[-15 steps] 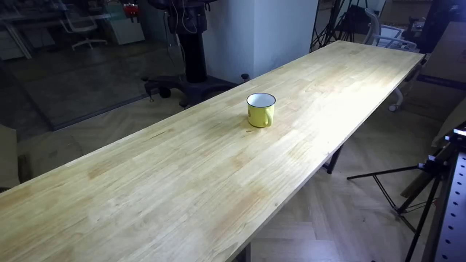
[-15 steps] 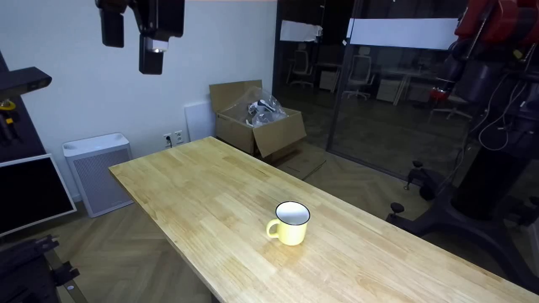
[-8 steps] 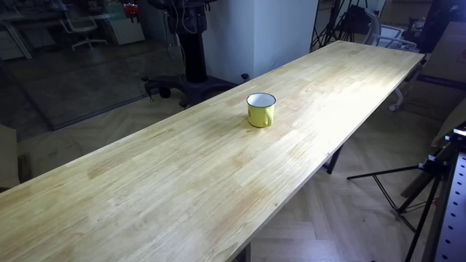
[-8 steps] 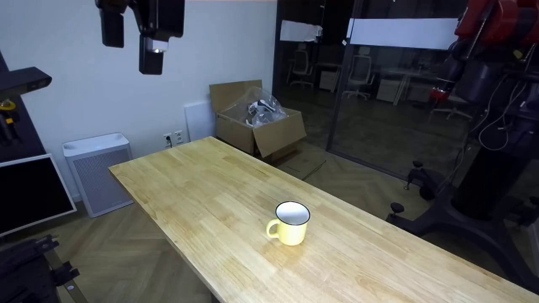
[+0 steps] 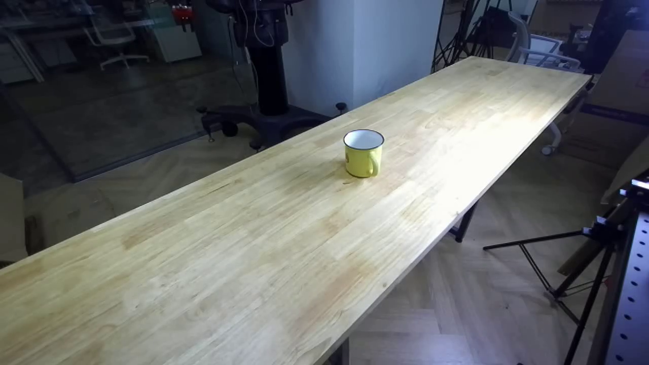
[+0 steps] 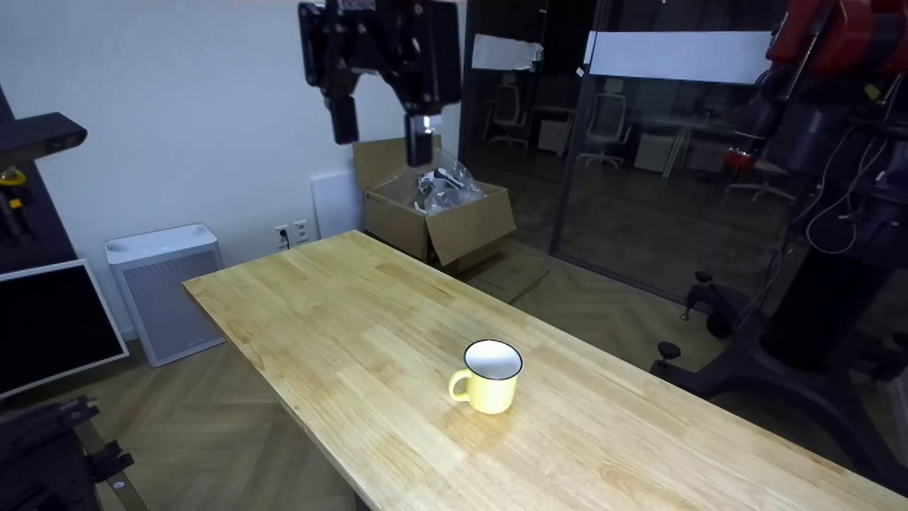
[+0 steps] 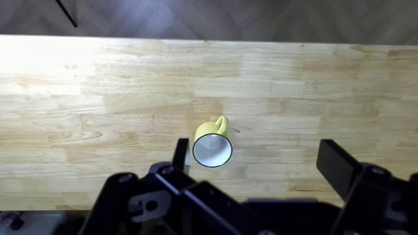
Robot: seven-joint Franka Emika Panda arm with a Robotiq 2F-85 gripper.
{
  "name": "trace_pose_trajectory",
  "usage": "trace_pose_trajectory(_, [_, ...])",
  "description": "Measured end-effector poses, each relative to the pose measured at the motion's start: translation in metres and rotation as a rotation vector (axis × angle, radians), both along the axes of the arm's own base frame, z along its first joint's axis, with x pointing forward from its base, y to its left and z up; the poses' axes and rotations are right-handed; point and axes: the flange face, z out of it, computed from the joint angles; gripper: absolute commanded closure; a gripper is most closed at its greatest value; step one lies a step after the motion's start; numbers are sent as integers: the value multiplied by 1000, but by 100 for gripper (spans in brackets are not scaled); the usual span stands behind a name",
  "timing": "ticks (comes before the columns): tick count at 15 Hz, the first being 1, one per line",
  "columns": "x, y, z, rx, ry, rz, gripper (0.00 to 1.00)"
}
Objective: Move the cup slightly to the left
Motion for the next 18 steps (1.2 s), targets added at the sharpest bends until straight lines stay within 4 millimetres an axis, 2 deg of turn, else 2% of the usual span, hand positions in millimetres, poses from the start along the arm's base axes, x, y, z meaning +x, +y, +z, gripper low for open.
trace_pose_trajectory(2, [23, -10, -26, -57, -10, -13, 0])
trace_pose_trajectory(6, [63, -17, -95, -110, 67, 1, 0])
trace_pose_trajectory(9, [95, -1, -143, -121, 134, 48, 0])
trace_pose_trajectory(11, [117, 13, -166, -125, 166, 84, 0])
trace_pose_trajectory(15, [159, 40, -191, -126, 176, 142, 0])
trace_pose_trajectory(18, [165, 39, -192, -127, 176, 144, 0])
